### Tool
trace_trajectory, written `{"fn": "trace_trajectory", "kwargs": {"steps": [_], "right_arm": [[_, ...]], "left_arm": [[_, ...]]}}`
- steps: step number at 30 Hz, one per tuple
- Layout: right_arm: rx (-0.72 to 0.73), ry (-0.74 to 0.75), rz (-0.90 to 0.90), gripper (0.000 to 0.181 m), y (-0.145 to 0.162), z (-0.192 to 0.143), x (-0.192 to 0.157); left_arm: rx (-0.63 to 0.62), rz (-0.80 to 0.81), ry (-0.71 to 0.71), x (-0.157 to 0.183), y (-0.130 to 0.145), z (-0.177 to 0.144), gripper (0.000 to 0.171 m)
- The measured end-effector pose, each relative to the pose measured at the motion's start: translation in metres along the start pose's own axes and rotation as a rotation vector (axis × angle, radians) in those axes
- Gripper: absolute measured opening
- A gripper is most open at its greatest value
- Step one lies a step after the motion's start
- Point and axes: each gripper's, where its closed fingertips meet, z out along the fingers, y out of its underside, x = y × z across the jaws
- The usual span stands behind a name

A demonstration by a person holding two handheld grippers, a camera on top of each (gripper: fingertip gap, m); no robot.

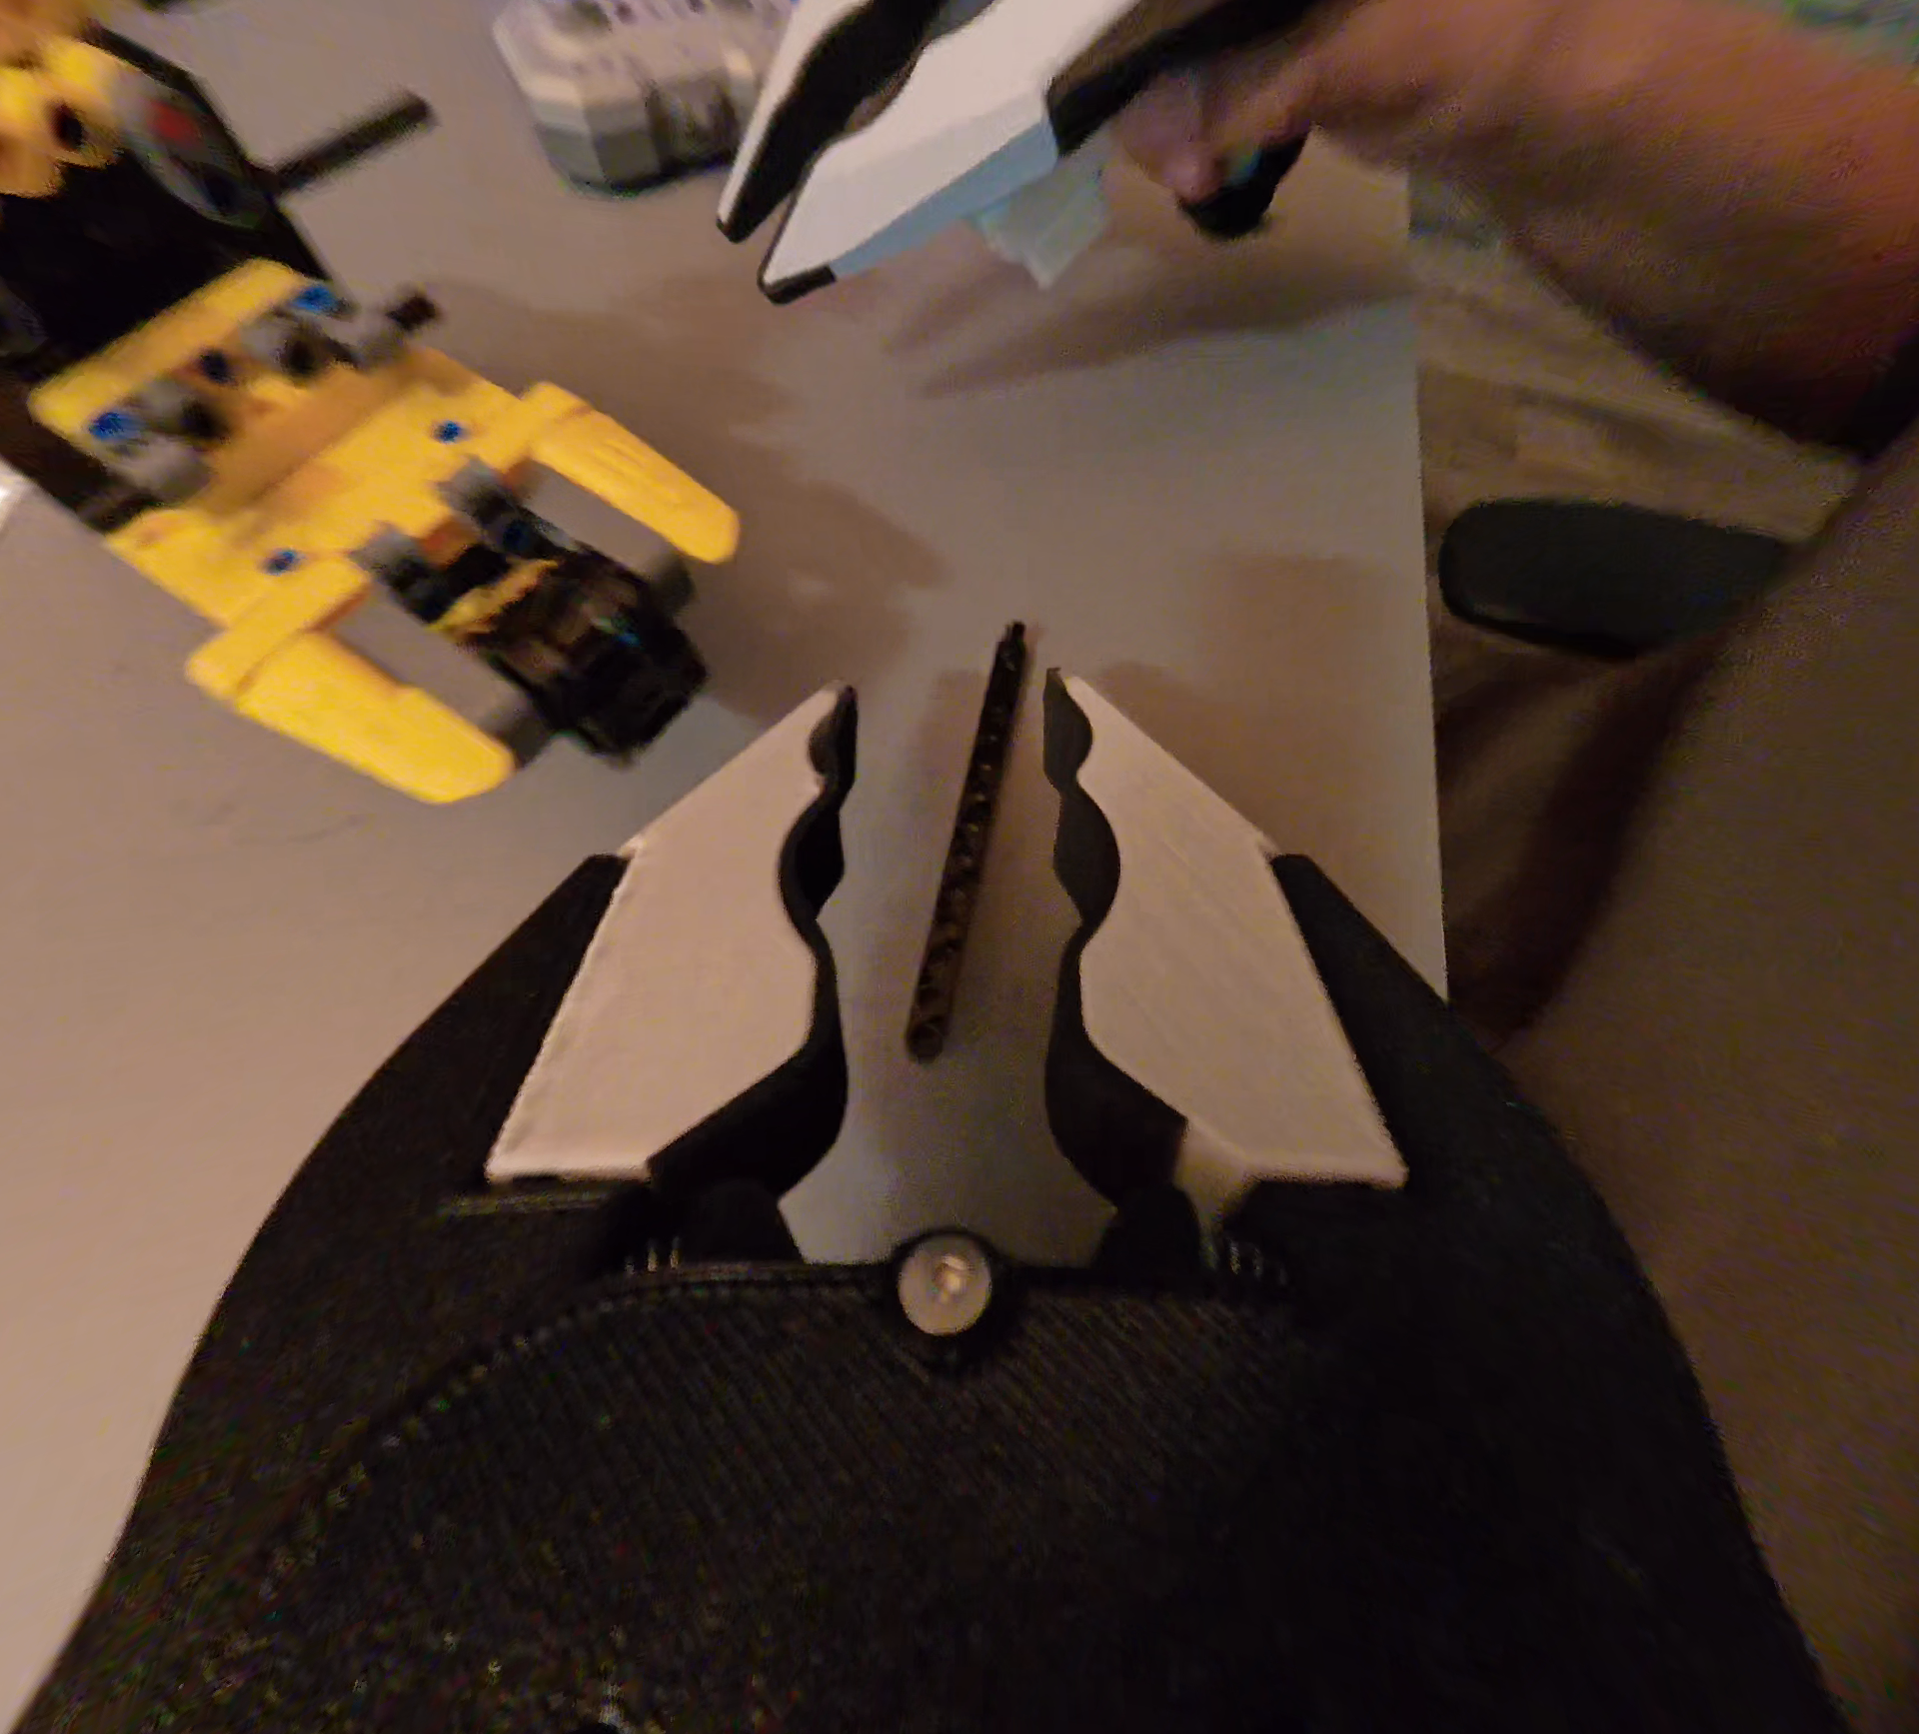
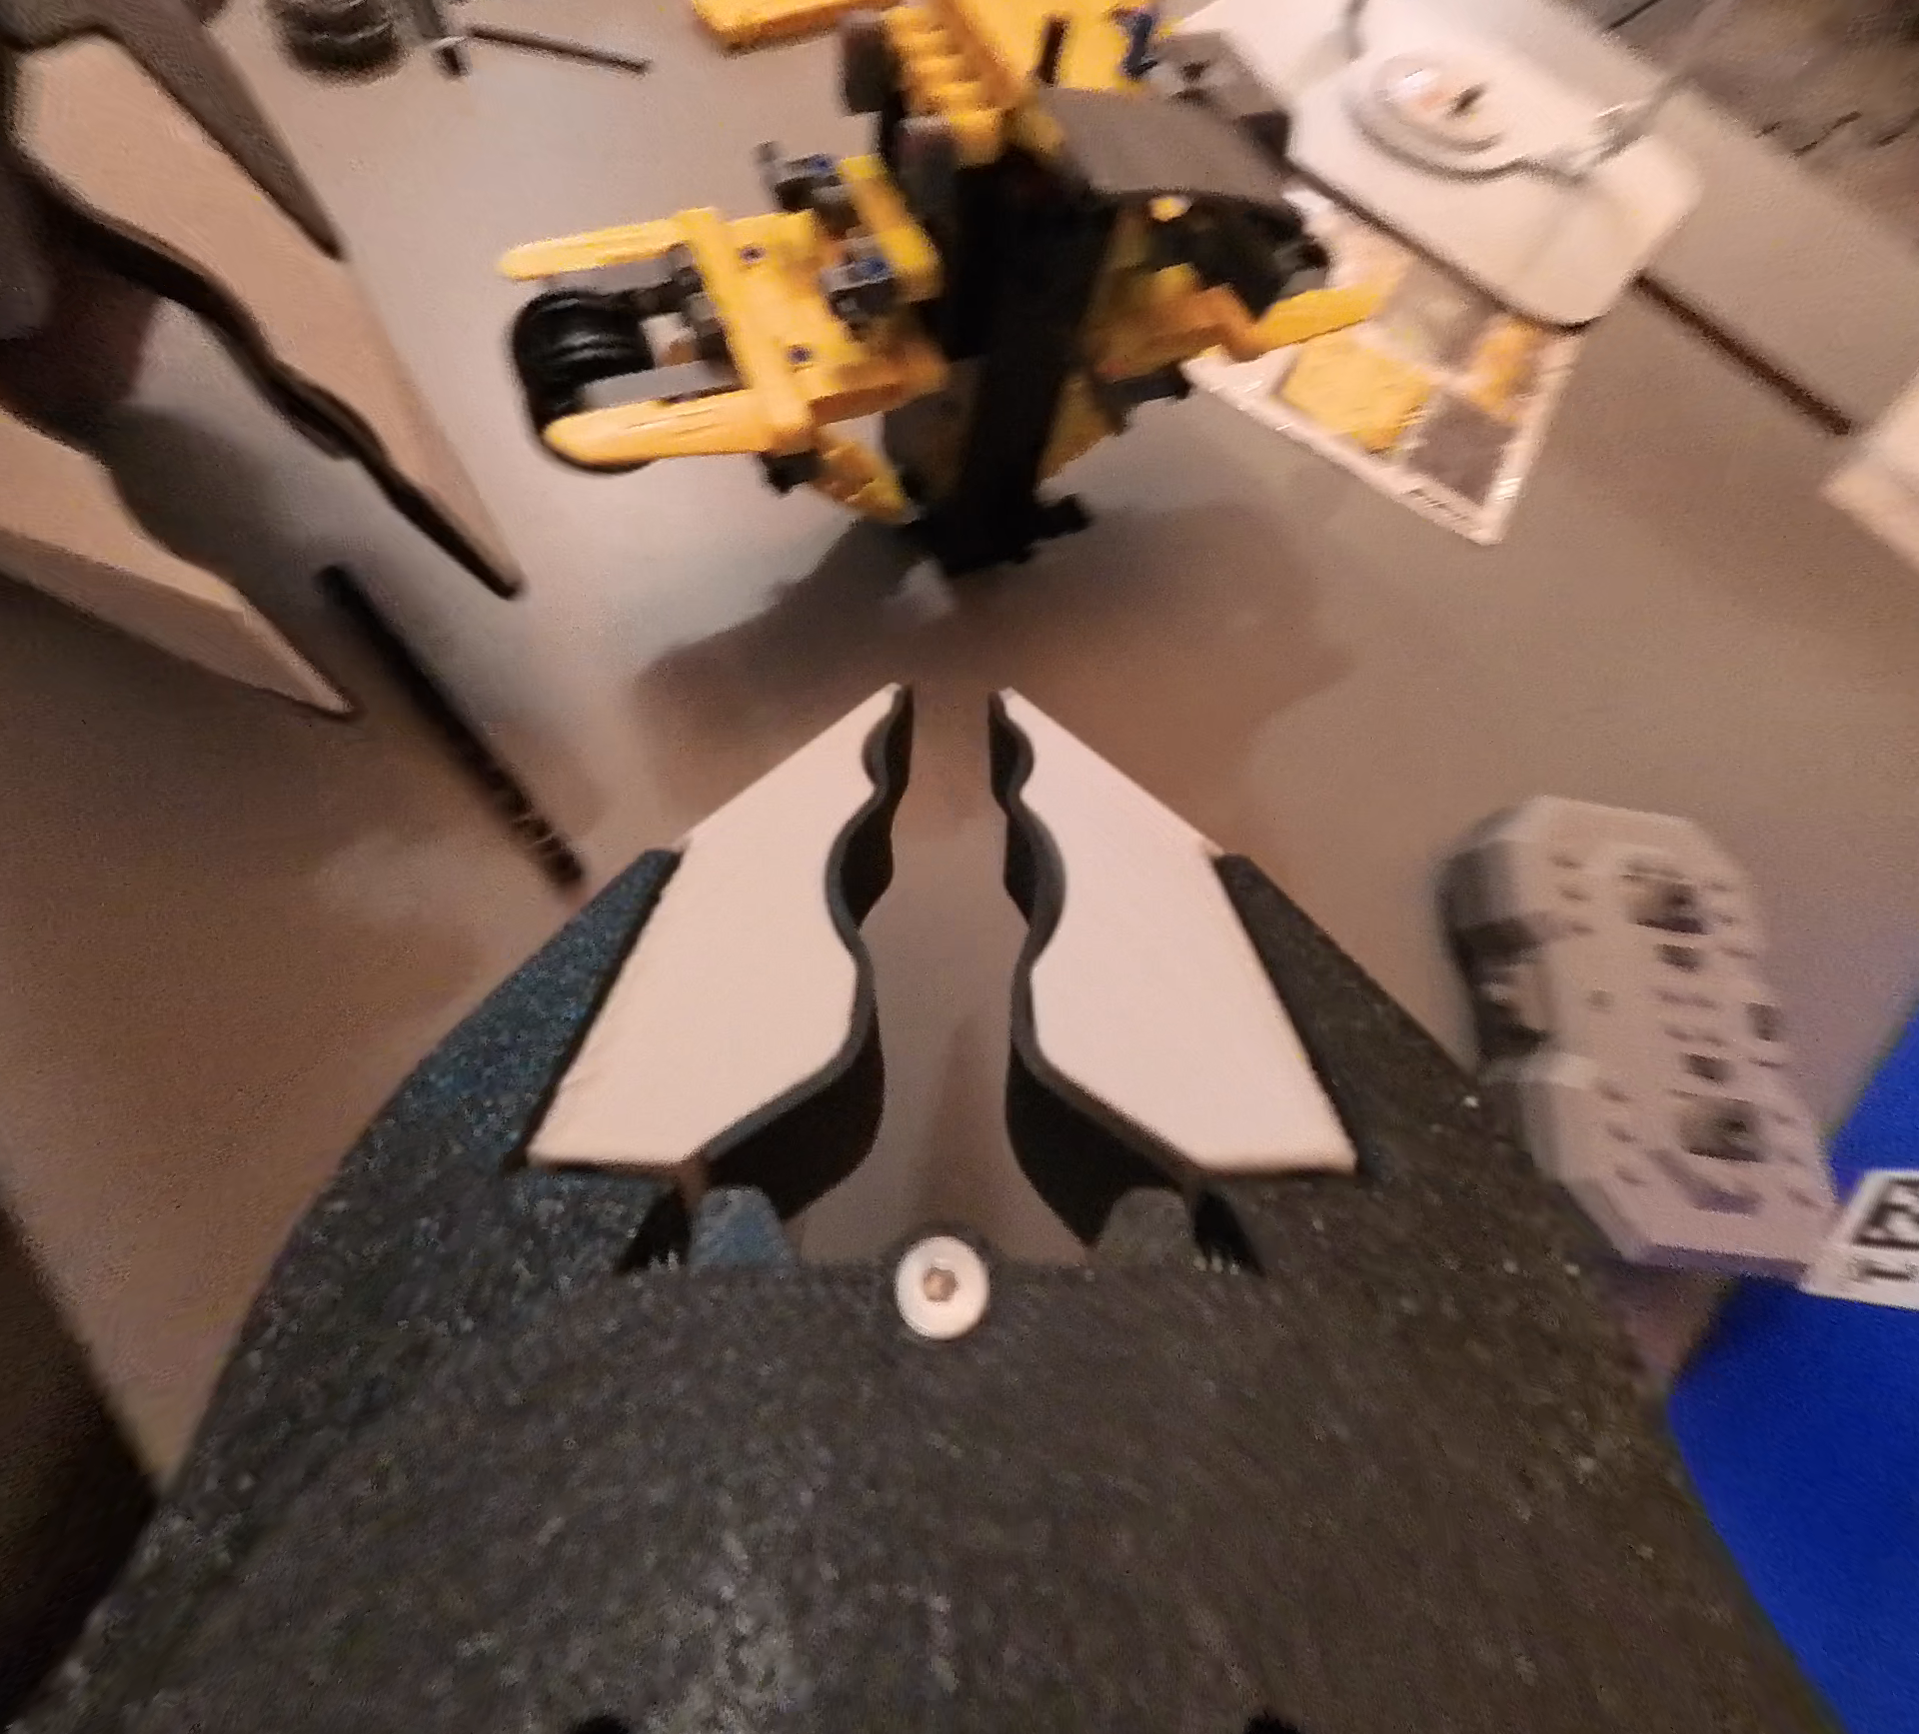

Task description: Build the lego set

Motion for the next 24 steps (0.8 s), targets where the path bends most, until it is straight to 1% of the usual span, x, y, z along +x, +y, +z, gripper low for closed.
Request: {"fn": "trace_trajectory", "kwargs": {"steps": [2,5,7,9,12,13,16,18,21,24], "right_arm": [[0.051,0.022,0.037,0.017,-0.006,0.004,0.01],[0.11,-0.043,0.13,0.02,-0.012,0.014,0.012],[0.132,-0.082,0.165,0.021,-0.011,0.021,0.012],[0.142,-0.092,0.173,0.021,-0.008,0.027,0.013],[0.141,-0.083,0.177,0.022,-0.004,0.03,0.017],[0.151,-0.079,0.178,0.023,-0.005,0.03,0.019],[0.173,-0.088,0.209,0.023,-0.006,0.028,0.022],[0.176,-0.092,0.228,0.024,-0.006,0.028,0.024],[0.167,-0.093,0.24,0.025,-0.005,0.029,0.025],[0.154,-0.085,0.228,0.025,-0.004,0.031,0.025]], "left_arm": [[0.079,-0.047,-0.027,-0.013,-0.014,-0.016,0.038],[0.205,-0.072,-0.104,-0.035,-0.033,-0.048,0.036],[0.246,-0.066,-0.131,-0.045,-0.036,-0.065,0.036],[0.234,-0.066,-0.169,-0.057,-0.03,-0.076,0.037],[0.238,-0.049,-0.286,-0.08,-0.018,-0.088,0.034],[0.248,-0.061,-0.305,-0.086,-0.015,-0.09,0.033],[0.267,-0.136,-0.299,-0.096,-0.008,-0.089,0.035],[0.244,-0.173,-0.313,-0.104,-0.003,-0.088,0.036],[0.217,-0.171,-0.403,-0.118,0.005,-0.093,0.036],[0.189,-0.189,-0.44,-0.127,0.014,-0.093,0.036]]}}
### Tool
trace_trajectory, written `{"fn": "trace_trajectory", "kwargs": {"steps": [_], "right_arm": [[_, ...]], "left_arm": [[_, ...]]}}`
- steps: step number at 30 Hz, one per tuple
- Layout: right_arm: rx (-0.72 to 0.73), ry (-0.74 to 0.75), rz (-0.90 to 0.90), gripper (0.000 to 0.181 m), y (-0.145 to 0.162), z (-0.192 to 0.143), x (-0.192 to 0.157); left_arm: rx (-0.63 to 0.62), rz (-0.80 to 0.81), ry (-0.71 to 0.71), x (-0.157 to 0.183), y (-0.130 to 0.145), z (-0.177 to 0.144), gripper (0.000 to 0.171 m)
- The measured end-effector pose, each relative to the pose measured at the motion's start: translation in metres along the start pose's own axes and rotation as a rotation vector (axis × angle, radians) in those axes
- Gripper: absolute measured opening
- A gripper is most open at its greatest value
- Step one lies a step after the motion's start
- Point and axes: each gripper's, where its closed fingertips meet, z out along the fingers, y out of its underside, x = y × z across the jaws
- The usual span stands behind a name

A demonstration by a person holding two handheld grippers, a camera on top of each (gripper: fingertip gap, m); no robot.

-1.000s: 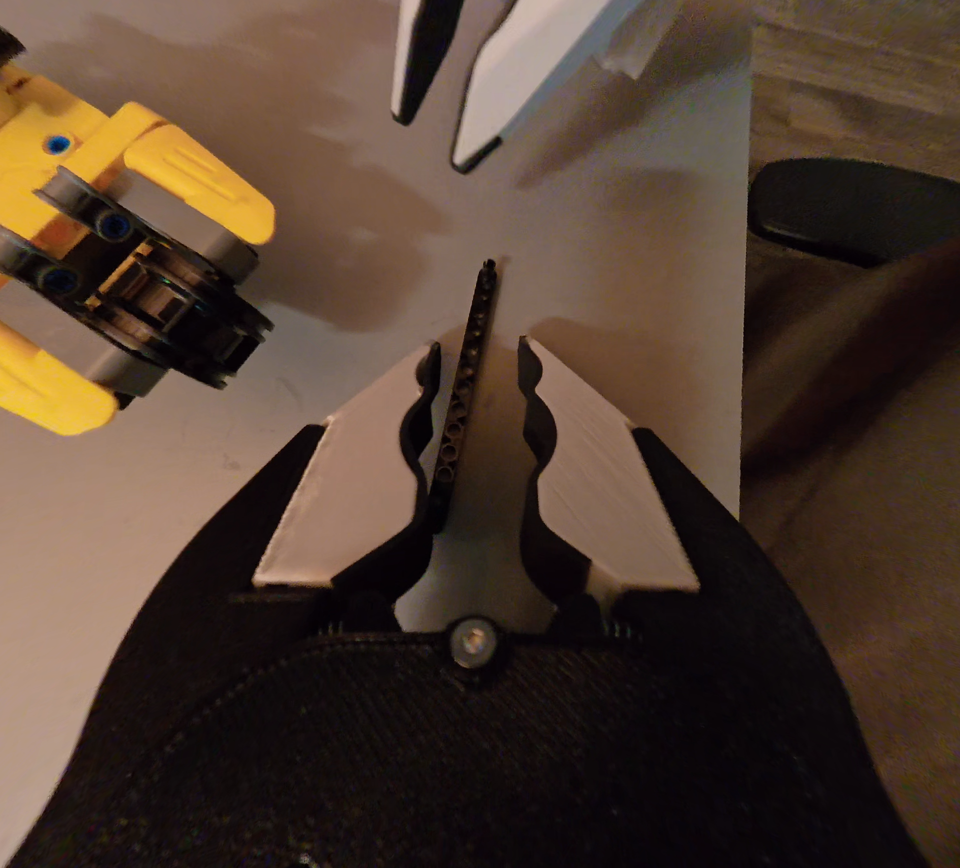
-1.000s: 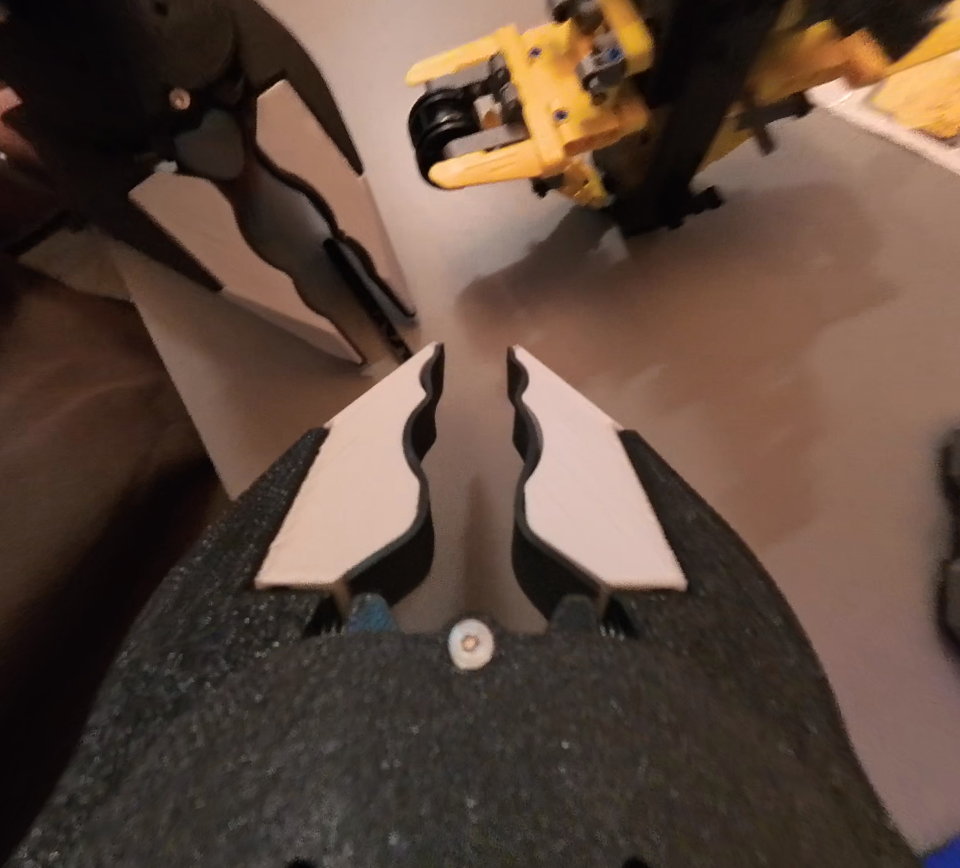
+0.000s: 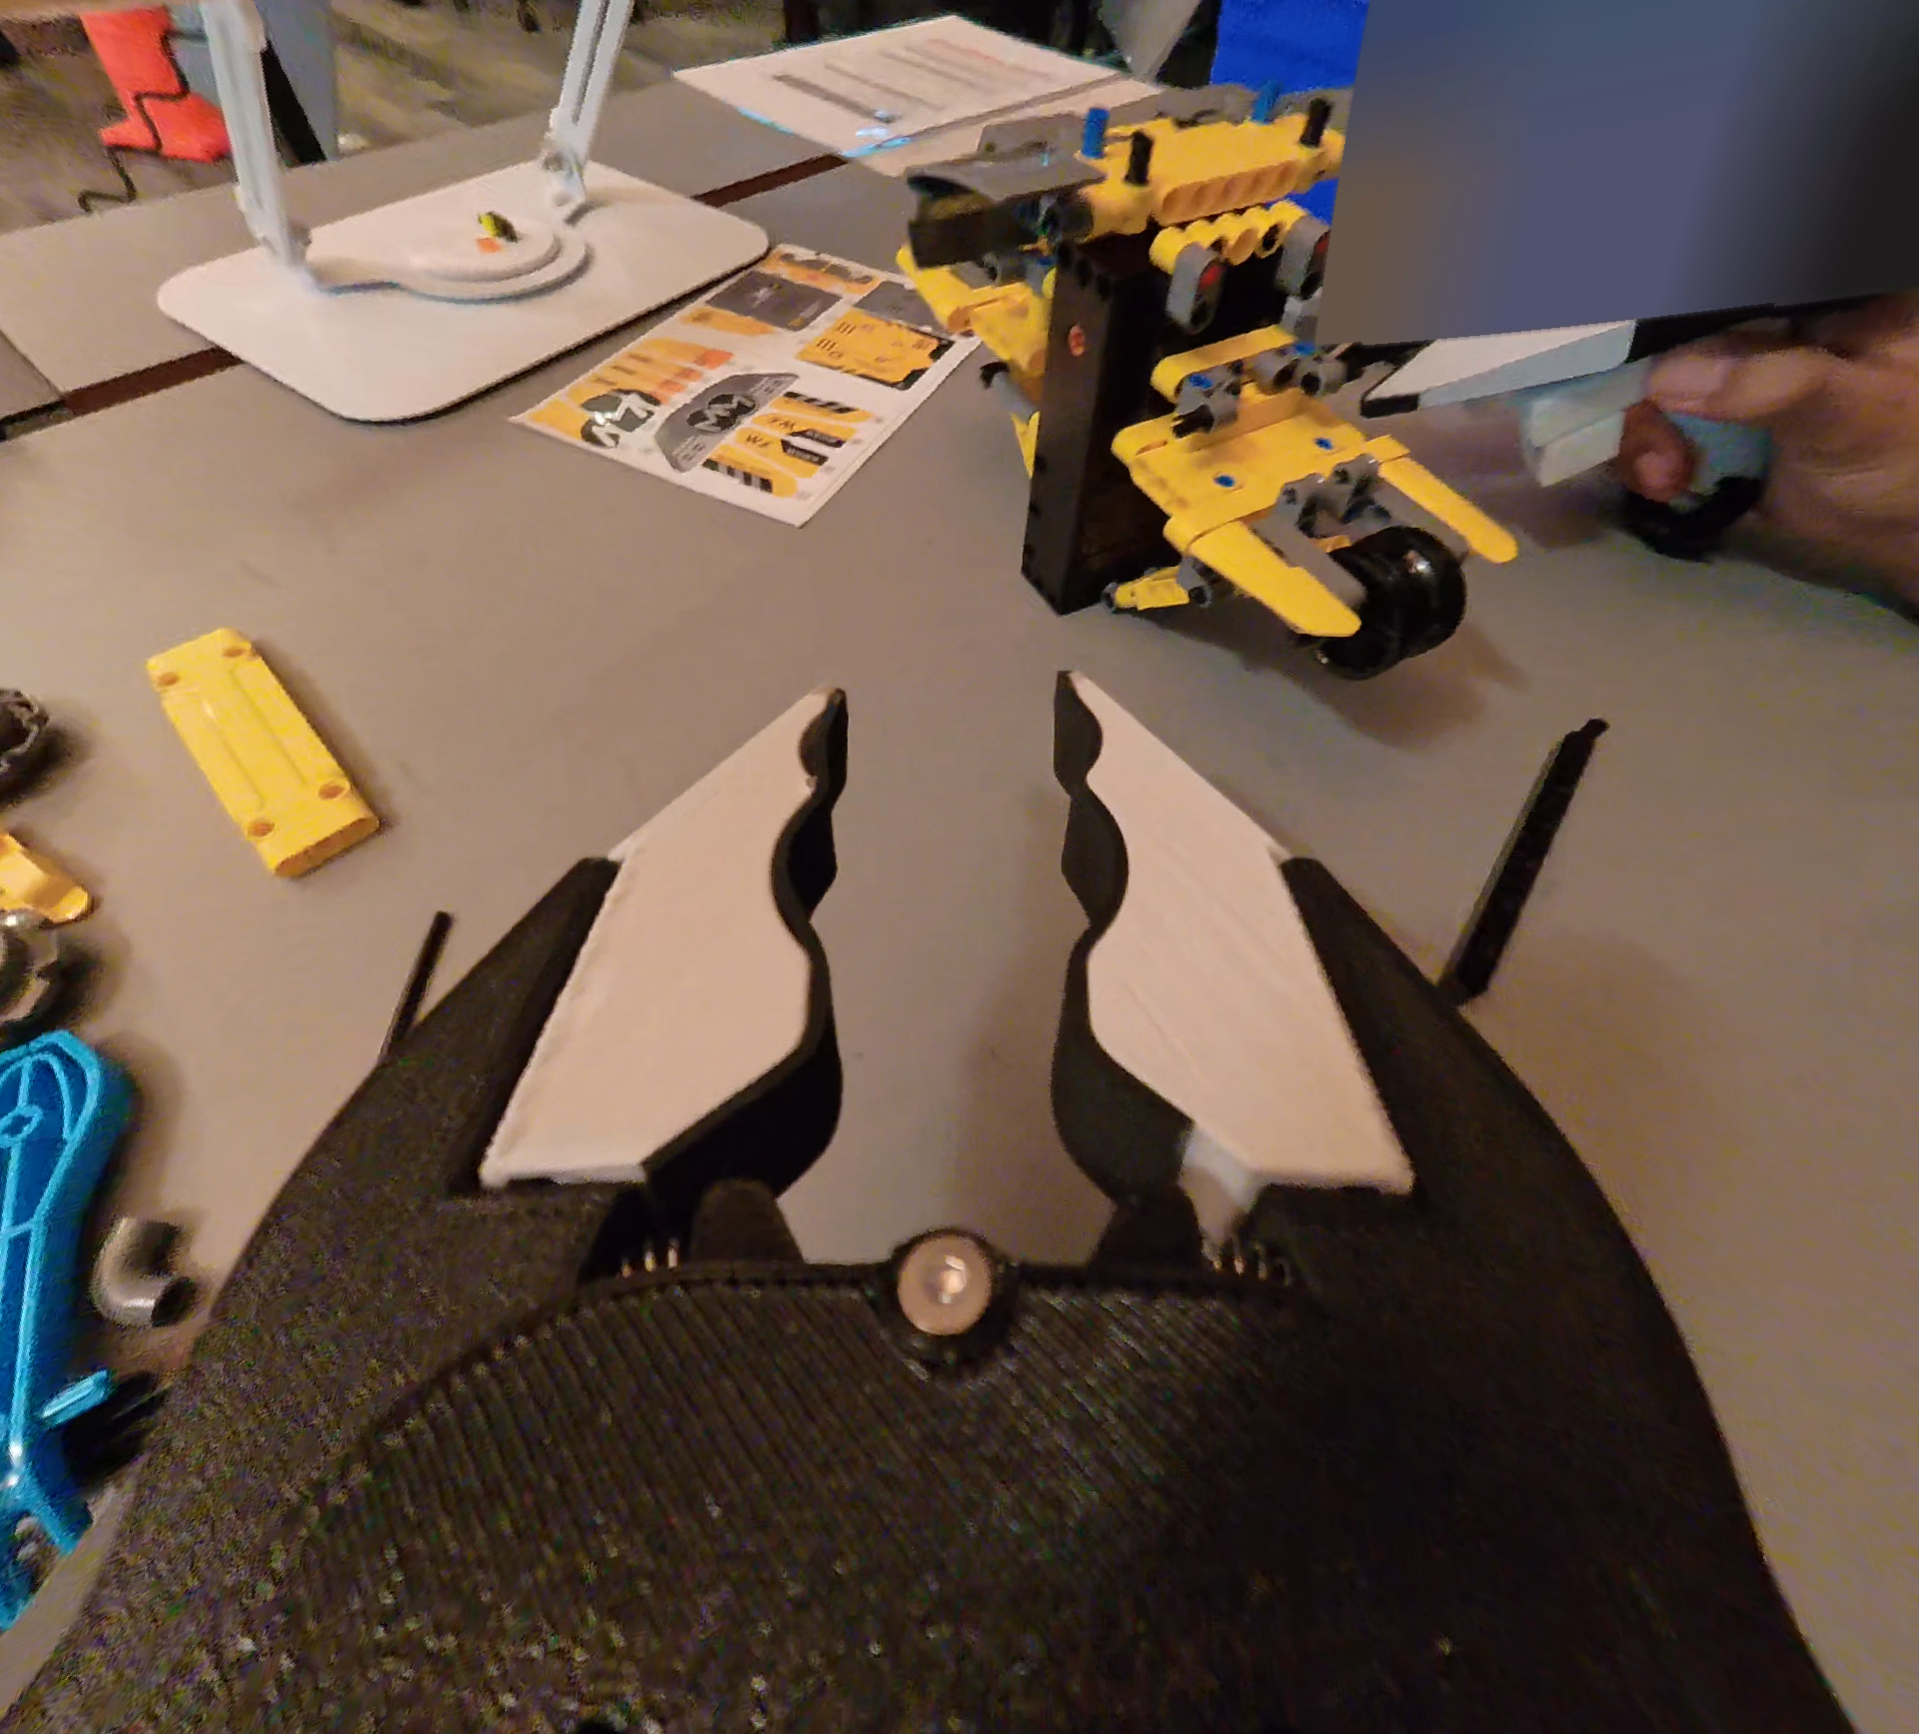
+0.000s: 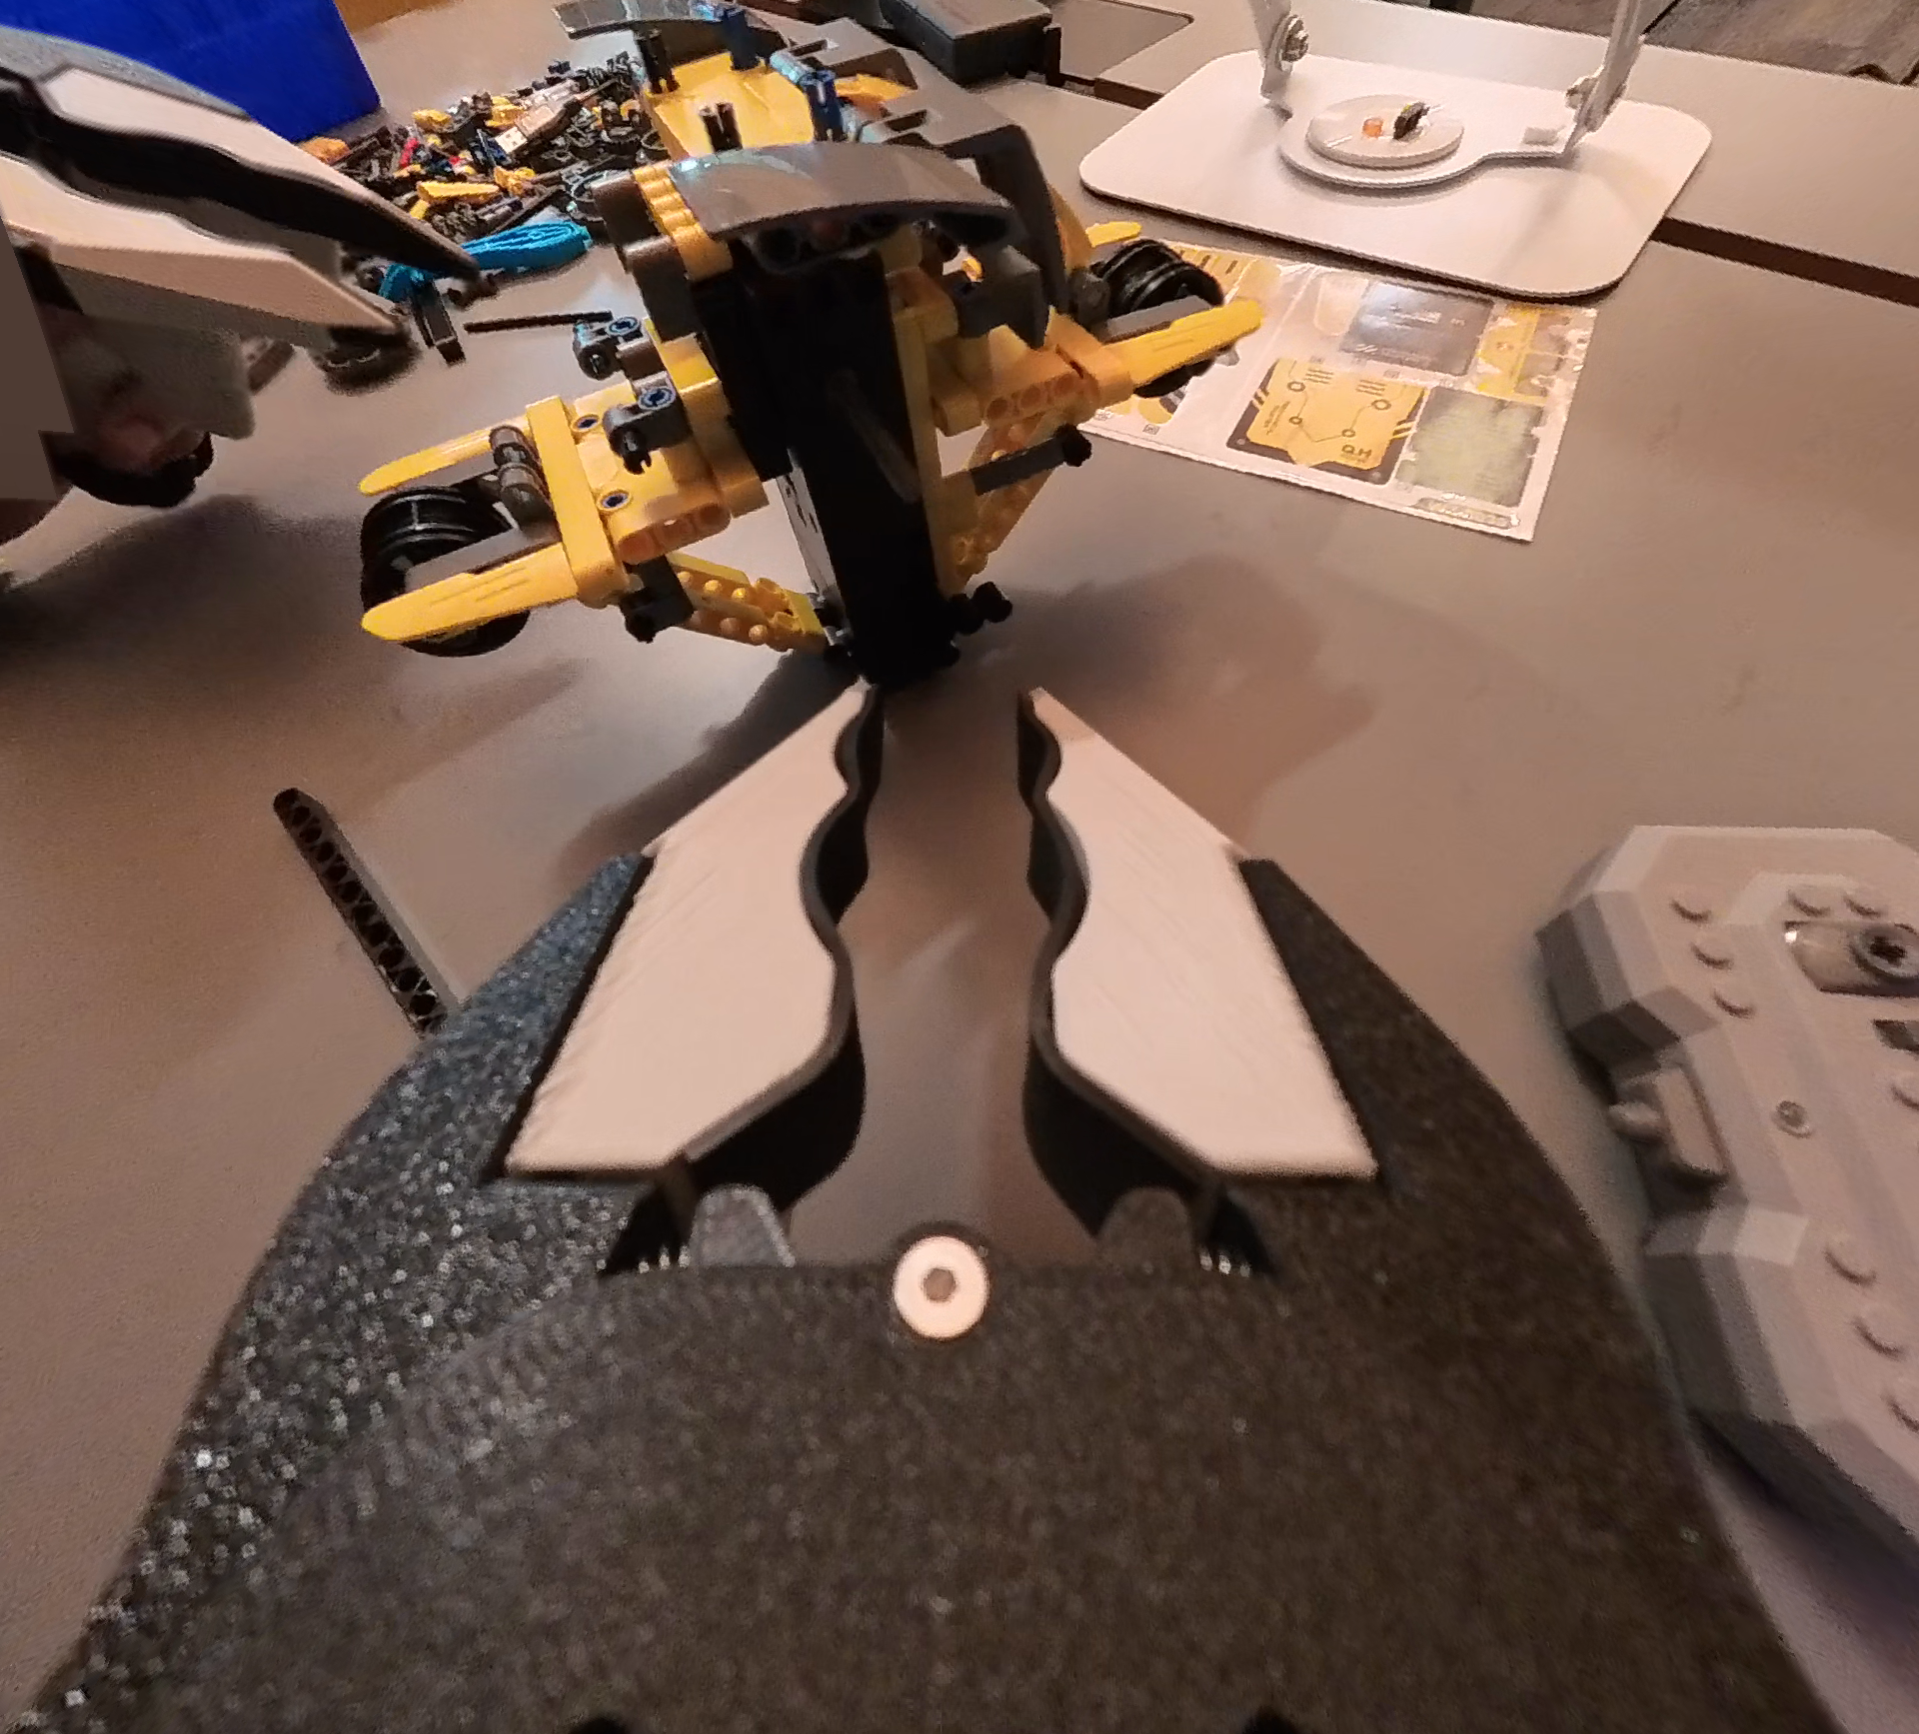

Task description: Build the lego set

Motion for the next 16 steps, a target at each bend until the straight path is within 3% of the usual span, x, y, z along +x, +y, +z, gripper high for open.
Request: {"fn": "trace_trajectory", "kwargs": {"steps": [16], "right_arm": [[0.003,-0.119,0.077,0.034,-0.001,0.001,-0.004]], "left_arm": [[-0.034,-0.174,0.036,-0.02,0.007,0.01,0.041]]}}
